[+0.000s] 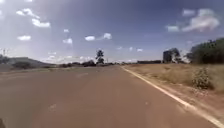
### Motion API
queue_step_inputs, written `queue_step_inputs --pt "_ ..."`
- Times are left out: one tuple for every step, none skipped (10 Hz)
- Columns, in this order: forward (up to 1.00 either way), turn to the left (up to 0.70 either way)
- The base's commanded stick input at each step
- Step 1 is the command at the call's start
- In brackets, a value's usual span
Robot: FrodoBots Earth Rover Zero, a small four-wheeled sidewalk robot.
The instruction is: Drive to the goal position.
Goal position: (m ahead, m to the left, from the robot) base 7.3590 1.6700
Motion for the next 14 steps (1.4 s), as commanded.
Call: queue_step_inputs --pt "0.85 -0.31" --pt "0.85 0.0" --pt "0.85 0.0" --pt "0.85 0.0" --pt "0.85 0.0" --pt "0.85 0.0" --pt "0.85 0.0" --pt "0.85 0.0" --pt "0.85 0.0" --pt "0.85 0.0" --pt "0.85 0.0" --pt "0.85 0.0" --pt "0.85 0.05" --pt "0.85 0.09"
